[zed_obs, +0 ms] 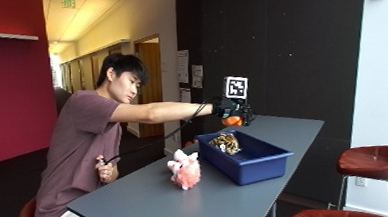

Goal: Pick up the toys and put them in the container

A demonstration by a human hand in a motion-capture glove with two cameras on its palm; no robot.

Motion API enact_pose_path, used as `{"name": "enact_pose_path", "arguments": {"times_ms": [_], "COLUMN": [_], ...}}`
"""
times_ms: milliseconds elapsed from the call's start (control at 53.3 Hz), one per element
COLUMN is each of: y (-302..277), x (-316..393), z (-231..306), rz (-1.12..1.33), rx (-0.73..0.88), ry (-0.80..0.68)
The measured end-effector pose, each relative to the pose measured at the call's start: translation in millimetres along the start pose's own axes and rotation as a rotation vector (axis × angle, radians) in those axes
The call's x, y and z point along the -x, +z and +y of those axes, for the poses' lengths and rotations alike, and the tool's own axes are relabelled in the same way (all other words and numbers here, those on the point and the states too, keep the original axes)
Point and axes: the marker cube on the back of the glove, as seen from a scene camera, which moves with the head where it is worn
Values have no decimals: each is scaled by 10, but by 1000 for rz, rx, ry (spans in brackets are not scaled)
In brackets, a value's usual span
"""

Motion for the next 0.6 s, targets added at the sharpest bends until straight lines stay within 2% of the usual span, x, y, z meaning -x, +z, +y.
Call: {"name": "enact_pose_path", "arguments": {"times_ms": [56, 150, 225, 413, 601], "y": [72, 181, 165, -113, -453], "x": [17, 79, 28, -75, -467], "z": [-1, -27, 50, 221, 711], "rz": [28, 50, 31, -40, -3], "rx": [85, 200, 163, 94, 44], "ry": [13, 142, 61, 118, 38]}}
